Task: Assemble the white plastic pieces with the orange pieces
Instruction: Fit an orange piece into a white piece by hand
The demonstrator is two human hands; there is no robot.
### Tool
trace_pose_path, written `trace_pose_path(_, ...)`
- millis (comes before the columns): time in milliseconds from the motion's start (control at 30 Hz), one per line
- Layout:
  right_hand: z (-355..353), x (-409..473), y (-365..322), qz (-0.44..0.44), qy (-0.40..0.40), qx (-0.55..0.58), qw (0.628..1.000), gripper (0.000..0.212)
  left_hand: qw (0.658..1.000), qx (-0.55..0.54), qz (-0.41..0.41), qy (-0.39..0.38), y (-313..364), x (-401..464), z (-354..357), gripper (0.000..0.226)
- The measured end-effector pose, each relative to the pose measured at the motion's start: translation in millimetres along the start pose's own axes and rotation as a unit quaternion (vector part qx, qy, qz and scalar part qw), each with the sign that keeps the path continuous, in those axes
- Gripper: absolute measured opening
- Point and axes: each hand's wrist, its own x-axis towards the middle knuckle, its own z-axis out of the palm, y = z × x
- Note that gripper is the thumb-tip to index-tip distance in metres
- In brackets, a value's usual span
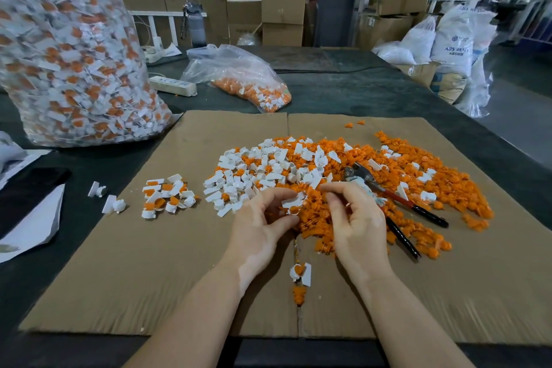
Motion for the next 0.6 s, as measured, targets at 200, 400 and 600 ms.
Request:
trace_pose_path(200, 1.0, 0.6, 2.1, 0.012, 0.033, -0.021, 0.999, 0.015, 0.998, 0.003, 0.000, 0.057, -1.9, 0.3, 0.6, 0.020)
trace_pose_path(400, 2.5, 0.0, 3.0, -0.017, 0.031, -0.033, 0.999, 0.014, 0.957, 0.151, -0.044, 0.244, -19.4, 12.7, -37.0, 0.013)
trace_pose_path(600, 3.0, 0.0, 3.1, -0.034, 0.036, -0.038, 0.998, 0.013, 0.872, 0.367, -0.154, 0.287, -36.9, 17.6, -82.1, 0.026)
